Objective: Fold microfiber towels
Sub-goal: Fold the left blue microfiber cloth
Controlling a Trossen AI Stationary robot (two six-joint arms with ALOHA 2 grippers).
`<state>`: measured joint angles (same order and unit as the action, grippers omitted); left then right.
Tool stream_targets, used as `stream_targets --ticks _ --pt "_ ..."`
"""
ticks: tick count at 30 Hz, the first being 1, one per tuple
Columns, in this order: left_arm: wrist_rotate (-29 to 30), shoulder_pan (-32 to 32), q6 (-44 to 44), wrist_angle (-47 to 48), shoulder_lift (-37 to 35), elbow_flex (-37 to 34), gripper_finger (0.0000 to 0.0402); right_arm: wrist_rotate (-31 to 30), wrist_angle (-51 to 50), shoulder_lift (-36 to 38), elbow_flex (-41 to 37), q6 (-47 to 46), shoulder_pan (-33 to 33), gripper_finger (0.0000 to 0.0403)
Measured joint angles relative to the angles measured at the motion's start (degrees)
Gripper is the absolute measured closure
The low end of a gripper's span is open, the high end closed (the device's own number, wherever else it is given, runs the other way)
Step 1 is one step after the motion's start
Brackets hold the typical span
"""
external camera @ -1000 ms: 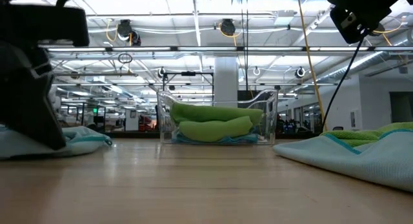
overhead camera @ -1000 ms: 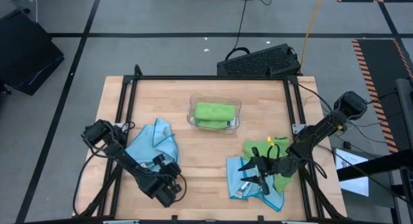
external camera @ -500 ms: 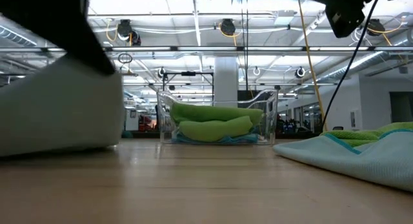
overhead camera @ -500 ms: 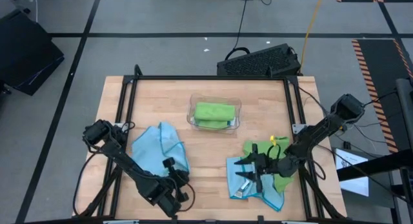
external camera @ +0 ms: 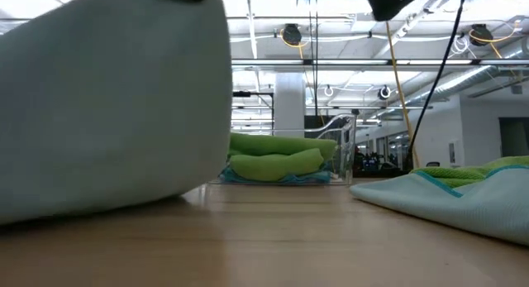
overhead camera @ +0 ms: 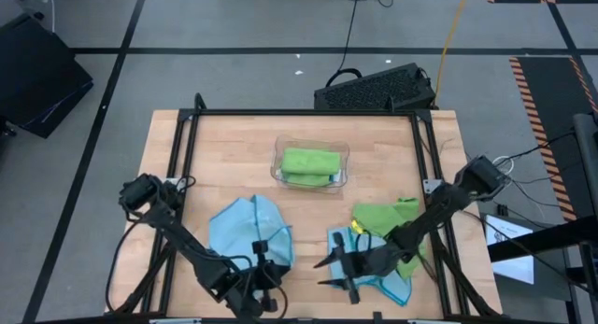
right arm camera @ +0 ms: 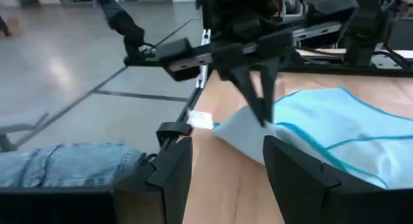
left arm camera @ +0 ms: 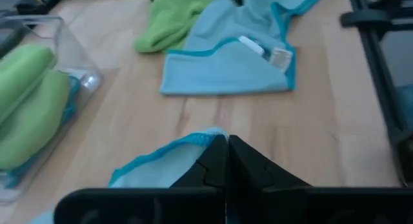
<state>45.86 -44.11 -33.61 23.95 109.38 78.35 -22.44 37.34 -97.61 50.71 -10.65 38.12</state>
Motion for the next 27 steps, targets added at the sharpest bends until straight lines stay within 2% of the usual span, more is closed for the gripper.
stream_targets --ticks 5,10,14,19,23,27 --pt "-0.40 -2.66 -0.09 0.45 0.00 -0.02 0.0397 -1.44 -1.21 -4.47 2.74 -0.47 -2.31 0.0218" --pt "-0.45 -5.31 -1.18 1.71 0.00 -0.02 0.0389 -1.38 -8.85 -8.22 6.81 -1.99 -4.43 0.0218" --pt "-2.48 -6.66 -9.45 6.57 0.00 -0.02 0.0393 -1.38 -14.84 -10.70 10.45 -1.43 -5.78 0.0218" --pt "-4.76 -7.46 -21.57 13.13 0.38 -0.02 0.0392 -1.26 -16.69 -13.29 12.42 0.82 -7.10 0.0217" --pt "-5.24 -7.77 -24.01 13.51 1.39 -0.07 0.0384 -1.09 -15.67 -14.59 12.45 3.36 -8.19 0.0217" --pt "-6.02 -7.73 -24.47 13.35 2.44 -0.07 0.0394 -1.23 -16.17 -14.87 12.43 7.40 -9.14 0.0217"
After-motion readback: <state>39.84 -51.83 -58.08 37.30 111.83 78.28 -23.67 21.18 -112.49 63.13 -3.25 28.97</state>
